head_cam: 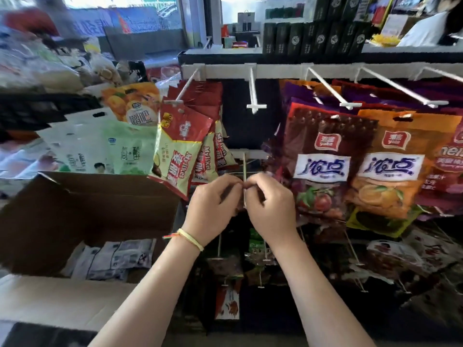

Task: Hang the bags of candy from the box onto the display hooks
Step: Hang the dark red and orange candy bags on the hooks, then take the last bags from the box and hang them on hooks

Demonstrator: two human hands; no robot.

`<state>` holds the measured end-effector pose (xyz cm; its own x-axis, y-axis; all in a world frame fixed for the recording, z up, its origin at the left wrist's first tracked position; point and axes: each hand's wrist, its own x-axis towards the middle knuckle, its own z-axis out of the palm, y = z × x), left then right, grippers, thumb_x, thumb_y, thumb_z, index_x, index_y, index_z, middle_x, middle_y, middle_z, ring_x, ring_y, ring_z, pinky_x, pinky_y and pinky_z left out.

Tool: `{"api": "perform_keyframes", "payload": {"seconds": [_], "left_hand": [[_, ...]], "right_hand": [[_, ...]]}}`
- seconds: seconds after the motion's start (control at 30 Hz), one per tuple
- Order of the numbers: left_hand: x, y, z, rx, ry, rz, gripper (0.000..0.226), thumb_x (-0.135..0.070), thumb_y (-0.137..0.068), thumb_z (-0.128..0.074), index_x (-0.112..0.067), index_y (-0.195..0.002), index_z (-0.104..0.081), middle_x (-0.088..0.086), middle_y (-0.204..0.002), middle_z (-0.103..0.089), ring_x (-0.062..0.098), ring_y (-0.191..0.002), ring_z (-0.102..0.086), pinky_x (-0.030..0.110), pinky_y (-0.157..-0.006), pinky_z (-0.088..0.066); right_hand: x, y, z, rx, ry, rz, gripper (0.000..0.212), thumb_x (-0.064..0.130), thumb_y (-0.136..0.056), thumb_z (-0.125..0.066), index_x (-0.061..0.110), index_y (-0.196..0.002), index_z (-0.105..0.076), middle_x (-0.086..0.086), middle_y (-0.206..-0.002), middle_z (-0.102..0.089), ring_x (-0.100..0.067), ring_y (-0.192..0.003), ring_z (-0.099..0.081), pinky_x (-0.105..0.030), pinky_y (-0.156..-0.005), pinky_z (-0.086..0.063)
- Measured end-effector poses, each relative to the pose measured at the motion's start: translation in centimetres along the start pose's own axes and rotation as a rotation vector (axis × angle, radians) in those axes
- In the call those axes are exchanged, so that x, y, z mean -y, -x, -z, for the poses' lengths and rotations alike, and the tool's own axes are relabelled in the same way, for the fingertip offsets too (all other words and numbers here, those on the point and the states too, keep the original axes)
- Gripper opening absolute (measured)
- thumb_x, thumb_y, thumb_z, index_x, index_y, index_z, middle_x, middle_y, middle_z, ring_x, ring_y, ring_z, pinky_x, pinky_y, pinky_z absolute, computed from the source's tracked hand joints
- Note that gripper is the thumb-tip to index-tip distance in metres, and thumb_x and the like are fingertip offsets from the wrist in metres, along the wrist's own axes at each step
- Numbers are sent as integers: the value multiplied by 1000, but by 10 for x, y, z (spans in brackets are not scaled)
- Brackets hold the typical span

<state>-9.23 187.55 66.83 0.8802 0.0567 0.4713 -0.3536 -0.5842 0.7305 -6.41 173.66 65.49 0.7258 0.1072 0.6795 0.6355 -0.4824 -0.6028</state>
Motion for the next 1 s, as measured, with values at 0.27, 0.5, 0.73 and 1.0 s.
{"api": "perform_keyframes", "payload": {"seconds": [0.27, 0.5, 0.73, 1.0], "left_hand": [[98, 52, 132, -107, 298, 426, 19, -4, -99, -54, -4, -91, -71, 15, -65, -68, 24, -52, -61, 32, -53, -50], [268, 93, 229, 114, 1, 834, 24, -15, -93, -57, -25, -76, -70, -1, -68, -71, 12, -53, -66, 28, -59, -53], [384, 112, 246, 190, 104, 1178, 12, -19, -98, -53, -15, -97, -64, 23, -107, -69, 36, -100, -68, 44, -90, -54], [482, 108, 221, 179, 478, 1594, 52, -33, -82, -67, -2, -122, -59, 18, -115, -65, 33, -101, -64, 41, -96, -50]], "right_hand": [[86, 28, -128, 290, -255, -134, 18, 14, -89, -51, 15, -86, -69, 6, -70, -66, -12, -61, -63, -38, -60, -52], [133, 69, -279, 591, -176, -335, 21, 10, -92, -51, 20, -87, -69, 2, -66, -65, -18, -59, -63, -40, -58, -53], [112, 94, -403, 1062, 94, -839, 41, 21, -104, -45, 12, -144, -47, -11, -142, -51, -32, -129, -50, -30, -94, -42], [85, 126, -455, 1030, 91, -1050, 25, 22, -100, -54, 9, -120, -62, -8, -119, -61, -23, -107, -57, -26, -77, -39]]}}
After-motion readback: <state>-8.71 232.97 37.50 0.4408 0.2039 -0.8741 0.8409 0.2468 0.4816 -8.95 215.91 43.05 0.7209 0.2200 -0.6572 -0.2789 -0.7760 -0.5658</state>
